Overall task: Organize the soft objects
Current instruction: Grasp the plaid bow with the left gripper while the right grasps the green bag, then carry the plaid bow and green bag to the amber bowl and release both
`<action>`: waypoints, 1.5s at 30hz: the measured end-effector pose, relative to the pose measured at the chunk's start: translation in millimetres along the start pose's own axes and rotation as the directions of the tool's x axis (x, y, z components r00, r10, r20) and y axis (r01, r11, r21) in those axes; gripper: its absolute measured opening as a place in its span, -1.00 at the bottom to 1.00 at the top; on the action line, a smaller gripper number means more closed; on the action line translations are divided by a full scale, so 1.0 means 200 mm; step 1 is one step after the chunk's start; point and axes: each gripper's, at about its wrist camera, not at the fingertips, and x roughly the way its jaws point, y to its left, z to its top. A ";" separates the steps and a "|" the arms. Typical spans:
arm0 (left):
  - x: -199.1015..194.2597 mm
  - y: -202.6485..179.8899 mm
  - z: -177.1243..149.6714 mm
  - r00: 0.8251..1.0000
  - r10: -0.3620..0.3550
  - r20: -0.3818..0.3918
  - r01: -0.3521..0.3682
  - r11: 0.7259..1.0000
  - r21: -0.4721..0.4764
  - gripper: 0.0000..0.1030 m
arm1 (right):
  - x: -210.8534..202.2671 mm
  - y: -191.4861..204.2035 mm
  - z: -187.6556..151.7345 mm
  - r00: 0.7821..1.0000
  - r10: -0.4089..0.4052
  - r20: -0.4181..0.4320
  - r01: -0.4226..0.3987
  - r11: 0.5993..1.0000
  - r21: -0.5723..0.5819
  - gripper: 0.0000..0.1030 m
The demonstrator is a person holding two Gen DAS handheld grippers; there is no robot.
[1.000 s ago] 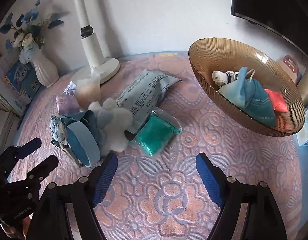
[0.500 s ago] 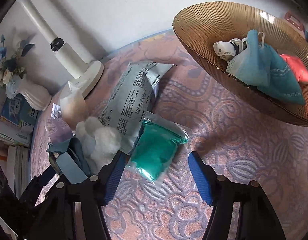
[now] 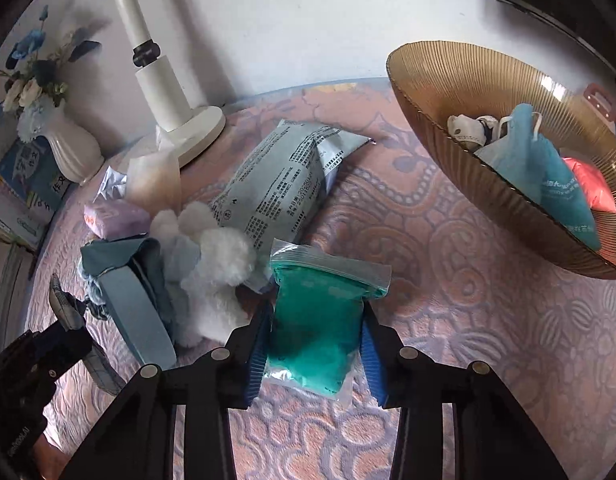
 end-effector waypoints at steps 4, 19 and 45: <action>-0.07 -0.05 -0.05 1.000 -0.010 -0.014 0.011 0.999 0.032 -0.58 | -0.10 -0.02 -0.08 1.000 0.009 0.021 -0.008 0.999 -0.045 -0.22; 0.09 -0.32 -0.24 0.966 0.068 -0.248 -0.005 0.968 0.250 -0.23 | -0.25 -0.06 -0.43 0.997 -0.056 -0.046 0.042 0.963 -0.268 0.13; 0.00 -0.37 -0.34 0.976 0.095 -0.196 -0.052 0.975 0.214 -0.47 | -0.27 -0.04 -0.53 0.999 -0.040 0.003 0.040 0.968 -0.248 -0.23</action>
